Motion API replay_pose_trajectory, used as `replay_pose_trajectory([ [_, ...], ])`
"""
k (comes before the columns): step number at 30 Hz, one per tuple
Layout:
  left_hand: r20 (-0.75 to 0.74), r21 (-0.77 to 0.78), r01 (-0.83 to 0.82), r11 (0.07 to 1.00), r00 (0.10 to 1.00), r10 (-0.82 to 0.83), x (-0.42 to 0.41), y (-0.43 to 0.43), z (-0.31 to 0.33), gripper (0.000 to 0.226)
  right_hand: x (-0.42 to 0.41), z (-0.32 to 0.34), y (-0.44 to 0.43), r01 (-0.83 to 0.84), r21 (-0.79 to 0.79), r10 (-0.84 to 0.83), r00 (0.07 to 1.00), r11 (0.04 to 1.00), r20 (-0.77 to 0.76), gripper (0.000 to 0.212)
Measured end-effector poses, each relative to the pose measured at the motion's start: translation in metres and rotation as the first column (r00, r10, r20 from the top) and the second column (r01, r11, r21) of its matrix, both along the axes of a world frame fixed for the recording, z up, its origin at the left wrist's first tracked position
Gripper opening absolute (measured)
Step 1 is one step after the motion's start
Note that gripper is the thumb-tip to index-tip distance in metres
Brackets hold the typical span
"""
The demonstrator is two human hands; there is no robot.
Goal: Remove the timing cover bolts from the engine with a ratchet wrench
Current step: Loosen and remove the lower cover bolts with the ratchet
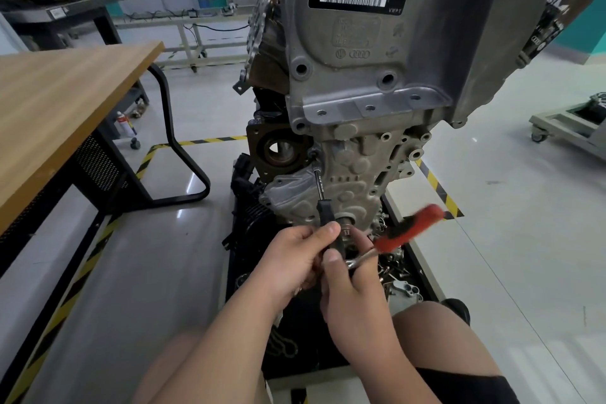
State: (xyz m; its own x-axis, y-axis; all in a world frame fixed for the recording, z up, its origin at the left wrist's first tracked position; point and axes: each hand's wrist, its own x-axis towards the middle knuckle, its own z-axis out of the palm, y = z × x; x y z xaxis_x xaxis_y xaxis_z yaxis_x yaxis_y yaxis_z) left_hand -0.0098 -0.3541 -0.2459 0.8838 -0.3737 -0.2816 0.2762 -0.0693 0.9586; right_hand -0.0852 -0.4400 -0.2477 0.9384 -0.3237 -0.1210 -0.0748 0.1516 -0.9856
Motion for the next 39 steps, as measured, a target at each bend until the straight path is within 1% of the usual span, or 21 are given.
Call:
replay_pose_trajectory([
  [2, -0.052, 0.012, 0.033, 0.999, 0.998, -0.033, 0.002, 0.001, 0.002, 0.062, 0.0, 0.008, 0.005, 0.059, 0.436, -0.027, 0.997, 0.898, -0.078, 0.015],
  [4, -0.076, 0.019, 0.063, 0.998, 0.995, -0.061, 0.003, 0.003, 0.002, 0.051, -0.002, 0.014, 0.004, 0.034, 0.7, 0.076, 0.989, 0.713, -0.125, 0.031],
  [6, -0.066, 0.016, 0.081, 0.997, 0.995, -0.079, 0.004, 0.006, 0.002, 0.034, -0.003, 0.018, 0.001, 0.02, 0.844, 0.176, 0.975, 0.537, -0.135, 0.04],
  [8, -0.041, 0.026, 0.07, 0.997, 0.997, -0.069, 0.005, 0.008, 0.002, 0.031, -0.004, 0.018, 0.001, 0.014, 0.849, 0.204, 0.968, 0.529, -0.143, 0.039],
  [10, -0.023, 0.023, 0.044, 0.999, 0.999, -0.044, 0.004, 0.007, 0.002, 0.03, -0.004, 0.016, 0.003, 0.006, 0.683, 0.143, 0.977, 0.73, -0.161, 0.033],
  [12, -0.004, 0.019, 0.026, 0.999, 1.0, -0.026, 0.002, 0.003, 0.002, 0.03, -0.005, 0.013, 0.0, 0.018, 0.108, -0.003, 0.991, 0.994, -0.13, 0.022],
  [13, 0.001, 0.024, 0.017, 1.0, 1.0, -0.017, 0.001, 0.001, 0.003, 0.031, -0.006, 0.009, -0.002, 0.022, -0.263, -0.048, 0.995, 0.964, -0.091, 0.036],
  [14, -0.001, 0.031, 0.005, 1.0, 1.0, -0.005, 0.0, -0.001, 0.003, 0.032, -0.008, 0.006, -0.003, -0.056, -0.611, -0.004, 0.995, 0.789, -0.096, 0.049],
  [16, -0.01, 0.058, -0.019, 0.998, 1.0, 0.019, 0.001, -0.001, 0.002, 0.031, -0.006, 0.003, -0.003, -0.08, -0.787, 0.011, 0.996, 0.611, -0.093, 0.054],
  [19, -0.011, 0.035, -0.008, 0.999, 1.0, 0.008, 0.003, 0.004, 0.001, 0.031, -0.003, -0.003, 0.003, -0.008, -0.598, -0.024, 0.999, 0.802, -0.045, 0.04],
  [21, -0.014, -0.008, -0.019, 1.0, 1.0, 0.019, 0.004, 0.007, 0.001, 0.035, 0.001, -0.002, 0.01, 0.055, -0.231, -0.051, 0.998, 0.971, 0.023, 0.024],
  [23, -0.024, -0.001, -0.056, 0.998, 0.998, 0.056, 0.005, 0.011, 0.001, 0.042, 0.003, 0.005, 0.02, 0.107, 0.188, -0.102, 0.994, 0.976, -0.039, 0.015],
  [26, -0.07, 0.011, -0.11, 0.994, 0.991, 0.111, 0.007, 0.017, 0.0, 0.054, 0.004, 0.02, 0.023, 0.107, 0.6, -0.043, 0.992, 0.793, -0.12, 0.044],
  [28, -0.145, -0.049, -0.19, 0.981, 0.973, 0.181, 0.01, 0.022, -0.001, 0.043, 0.003, 0.027, 0.018, 0.023, 0.874, 0.068, 0.996, 0.485, -0.064, 0.064],
  [30, -0.213, -0.096, -0.25, 0.963, 0.951, 0.225, 0.014, 0.027, -0.003, 0.033, 0.001, 0.029, 0.012, -0.03, 0.976, 0.109, 0.994, 0.216, 0.007, 0.066],
  [31, -0.23, -0.099, -0.25, 0.963, 0.947, 0.222, 0.016, 0.029, -0.004, 0.032, 0.0, 0.028, 0.01, -0.05, 0.982, 0.117, 0.993, 0.184, 0.029, 0.063],
  [34, -0.244, -0.046, -0.141, 0.989, 0.962, 0.126, 0.016, 0.029, -0.007, 0.033, 0.0, 0.025, 0.011, -0.103, 0.964, 0.156, 0.986, 0.246, 0.066, 0.058],
  [36, -0.263, -0.02, -0.098, 0.995, 0.961, 0.089, 0.014, 0.026, -0.008, 0.033, 0.002, 0.023, 0.011, -0.059, 0.878, 0.137, 0.99, 0.475, -0.008, 0.053],
  [37, -0.282, -0.02, -0.107, 0.994, 0.954, 0.097, 0.013, 0.025, -0.009, 0.031, 0.003, 0.02, 0.009, 0.001, 0.728, 0.078, 0.994, 0.685, -0.074, 0.046],
  [38, -0.305, -0.024, -0.133, 0.991, 0.945, 0.12, 0.014, 0.024, -0.011, 0.028, 0.003, 0.019, 0.006, 0.054, 0.454, -0.007, 0.994, 0.889, -0.105, 0.035],
  [39, -0.33, -0.03, -0.169, 0.985, 0.932, 0.15, 0.014, 0.023, -0.011, 0.025, 0.004, 0.019, 0.002, 0.09, 0.073, -0.083, 0.992, 0.993, -0.097, 0.022],
])
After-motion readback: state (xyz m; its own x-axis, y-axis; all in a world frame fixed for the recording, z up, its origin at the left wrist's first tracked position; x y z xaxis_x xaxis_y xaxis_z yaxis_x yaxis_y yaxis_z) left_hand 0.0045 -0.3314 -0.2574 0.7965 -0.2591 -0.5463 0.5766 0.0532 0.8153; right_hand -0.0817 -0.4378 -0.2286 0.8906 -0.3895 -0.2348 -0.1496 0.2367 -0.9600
